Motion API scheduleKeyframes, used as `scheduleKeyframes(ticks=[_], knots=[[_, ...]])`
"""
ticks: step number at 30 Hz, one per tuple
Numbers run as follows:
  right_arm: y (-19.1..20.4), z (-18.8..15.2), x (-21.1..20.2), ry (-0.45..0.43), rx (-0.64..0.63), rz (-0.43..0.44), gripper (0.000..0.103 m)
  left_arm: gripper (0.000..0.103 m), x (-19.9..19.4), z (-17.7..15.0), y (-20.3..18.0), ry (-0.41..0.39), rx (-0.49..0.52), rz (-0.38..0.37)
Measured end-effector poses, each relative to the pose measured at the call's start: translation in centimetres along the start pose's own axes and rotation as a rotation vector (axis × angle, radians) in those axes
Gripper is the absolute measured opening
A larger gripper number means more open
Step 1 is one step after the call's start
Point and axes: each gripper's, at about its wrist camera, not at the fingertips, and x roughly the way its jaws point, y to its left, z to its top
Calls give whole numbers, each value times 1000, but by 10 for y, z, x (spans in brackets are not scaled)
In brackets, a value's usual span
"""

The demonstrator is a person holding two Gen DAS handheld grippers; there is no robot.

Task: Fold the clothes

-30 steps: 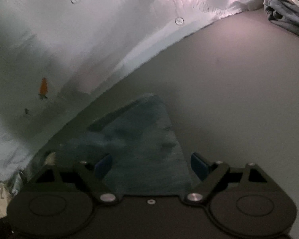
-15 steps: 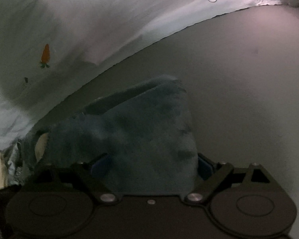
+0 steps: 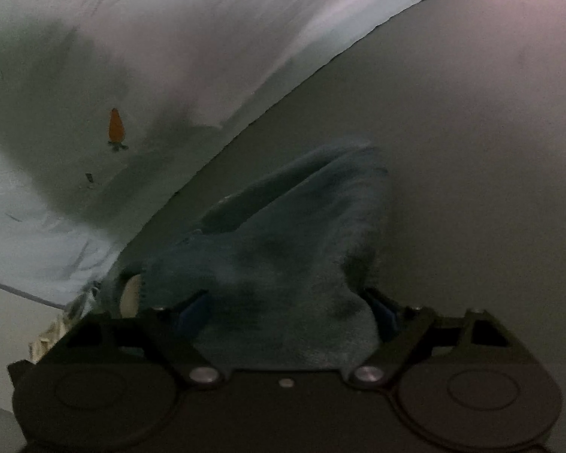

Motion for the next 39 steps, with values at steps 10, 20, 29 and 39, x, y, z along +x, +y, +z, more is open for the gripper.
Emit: scheduleKeyframes(ticks=[10,20,29,39], knots=[[-15,-31,21,4,389,281,36,66,-10,-14,4,-45,-100,-123],[18,-98,-26,-90,662,684,24,28,-62,-41,-20,-160,-165,-228],[55,-143,-100,-180,673,866,24,28,-139,-75,-35,-266,-128,-359],[27,-202,-197,-388,791,889,24,28,-172,-102,-102,-261,15,-527]])
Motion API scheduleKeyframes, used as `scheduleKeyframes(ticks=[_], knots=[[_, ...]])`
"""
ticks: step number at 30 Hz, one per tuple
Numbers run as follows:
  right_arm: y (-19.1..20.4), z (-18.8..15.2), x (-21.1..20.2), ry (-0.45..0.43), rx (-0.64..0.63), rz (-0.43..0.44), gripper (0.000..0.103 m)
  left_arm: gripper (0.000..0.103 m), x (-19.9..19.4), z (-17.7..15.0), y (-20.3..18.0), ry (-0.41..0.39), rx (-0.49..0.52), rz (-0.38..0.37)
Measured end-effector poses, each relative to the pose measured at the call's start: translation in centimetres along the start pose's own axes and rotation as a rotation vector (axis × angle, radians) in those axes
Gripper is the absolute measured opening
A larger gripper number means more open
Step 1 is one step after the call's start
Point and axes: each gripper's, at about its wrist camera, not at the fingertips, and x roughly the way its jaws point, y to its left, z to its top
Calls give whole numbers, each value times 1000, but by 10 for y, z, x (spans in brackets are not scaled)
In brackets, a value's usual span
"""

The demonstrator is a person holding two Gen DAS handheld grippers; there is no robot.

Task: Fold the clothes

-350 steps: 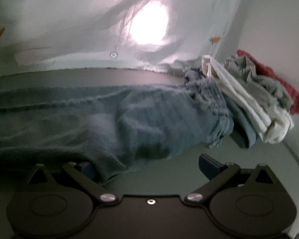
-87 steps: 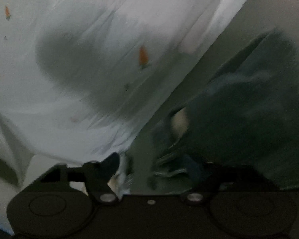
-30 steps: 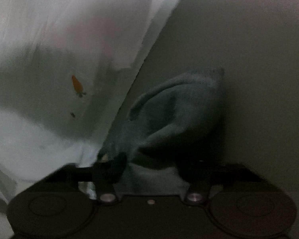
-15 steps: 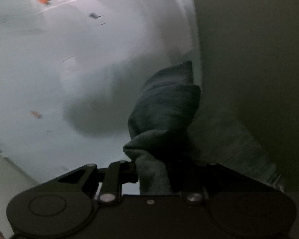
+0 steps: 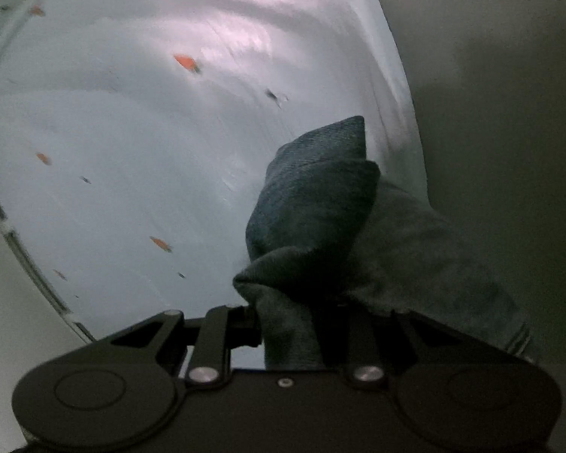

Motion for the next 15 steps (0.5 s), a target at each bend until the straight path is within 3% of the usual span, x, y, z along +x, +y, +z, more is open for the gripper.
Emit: scheduleKeyframes(ticks=[6,11,15], knots=[[26,40,-72,-107,-9,73,24,28,53,-21,-75,52,93,-69],[60,116,-121,-160,7,184,24,28,126,-29,-176,62,214,-140],[104,181,-151,-159,-46,310,24,27,195,-20,-273,50,370,-232]])
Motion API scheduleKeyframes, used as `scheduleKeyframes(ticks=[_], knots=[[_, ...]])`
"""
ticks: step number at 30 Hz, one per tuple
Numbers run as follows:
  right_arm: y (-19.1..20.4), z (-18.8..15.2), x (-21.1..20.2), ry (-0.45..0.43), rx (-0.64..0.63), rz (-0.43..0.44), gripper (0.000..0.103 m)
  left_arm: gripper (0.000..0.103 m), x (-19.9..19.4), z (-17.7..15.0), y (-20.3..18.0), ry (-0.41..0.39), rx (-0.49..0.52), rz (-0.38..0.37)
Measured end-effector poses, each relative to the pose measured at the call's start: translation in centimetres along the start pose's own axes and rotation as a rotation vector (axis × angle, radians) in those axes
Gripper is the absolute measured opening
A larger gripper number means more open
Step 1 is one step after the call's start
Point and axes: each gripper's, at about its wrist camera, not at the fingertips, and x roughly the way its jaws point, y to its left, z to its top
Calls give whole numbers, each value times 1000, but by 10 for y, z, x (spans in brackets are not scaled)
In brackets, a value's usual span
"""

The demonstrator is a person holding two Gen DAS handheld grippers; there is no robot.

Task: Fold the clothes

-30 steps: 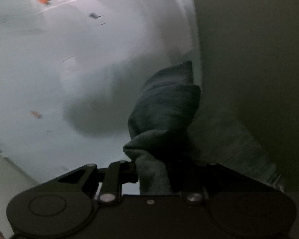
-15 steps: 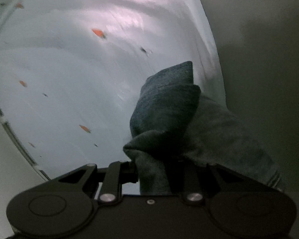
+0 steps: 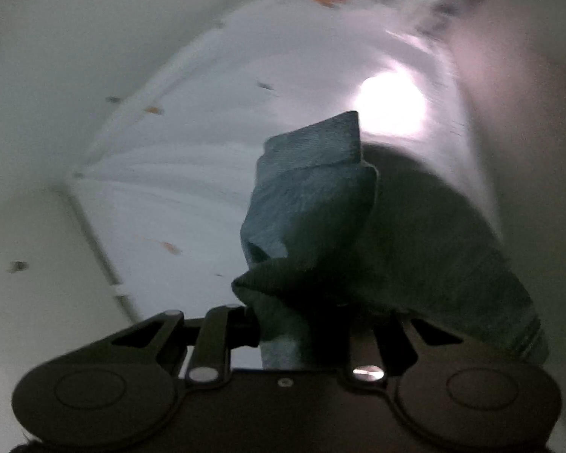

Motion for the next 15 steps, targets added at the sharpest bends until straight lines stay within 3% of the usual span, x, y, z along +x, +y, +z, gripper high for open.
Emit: scheduleKeyframes(ticks=[4,7,10,13,14,15], knots=[[45,66,11,-8,-52,122,24,27,83,65,-62,-19,116,-93],[70,112,23,-53,-57,231,23,27,140,114,-112,-42,258,-160],[91,155,26,-125,-96,273,23,23,197,153,-154,-50,379,-193],[113,191,24,-230,-231,198,25,23,272,172,-181,-16,484,-234],[120,201,22,-286,-314,117,28,24,303,170,-188,7,525,-227],[127,211,20,-353,-422,-6,40,24,333,164,-193,38,567,-196]])
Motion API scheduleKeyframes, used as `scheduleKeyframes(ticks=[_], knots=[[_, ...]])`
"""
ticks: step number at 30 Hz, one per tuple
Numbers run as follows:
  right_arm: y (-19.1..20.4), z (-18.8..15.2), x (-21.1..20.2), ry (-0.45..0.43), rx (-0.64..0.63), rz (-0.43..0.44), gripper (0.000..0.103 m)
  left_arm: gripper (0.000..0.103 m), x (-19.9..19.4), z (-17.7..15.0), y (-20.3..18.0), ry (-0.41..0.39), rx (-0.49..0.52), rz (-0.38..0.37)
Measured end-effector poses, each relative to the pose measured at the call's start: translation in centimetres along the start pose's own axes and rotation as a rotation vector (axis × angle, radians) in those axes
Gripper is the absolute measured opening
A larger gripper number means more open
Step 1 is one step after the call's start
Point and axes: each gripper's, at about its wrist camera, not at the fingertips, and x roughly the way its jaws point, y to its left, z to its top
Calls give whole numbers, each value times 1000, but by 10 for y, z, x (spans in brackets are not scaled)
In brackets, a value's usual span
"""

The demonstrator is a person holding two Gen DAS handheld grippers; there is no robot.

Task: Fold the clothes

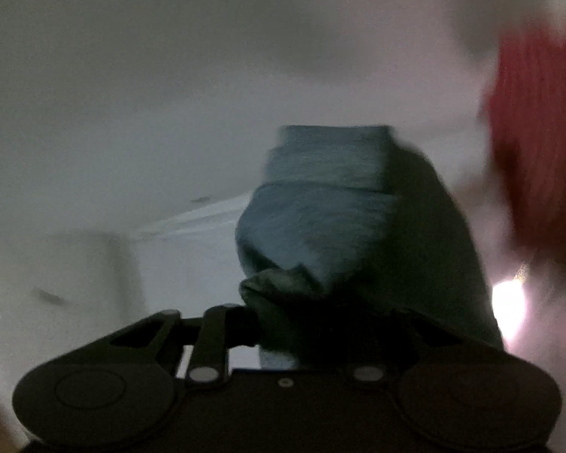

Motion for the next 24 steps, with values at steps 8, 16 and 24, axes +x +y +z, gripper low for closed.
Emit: scheduleKeyframes(ticks=[8,16,24], knots=[[-6,-7,29,-177,-1036,-1110,57,26,153,-123,37,307,-85,158],[-15,13,52,-103,-1061,-1236,69,56,106,-123,70,194,-243,118],[35,-27,53,-114,-1351,-1089,103,96,-55,-116,18,-39,-227,135]])
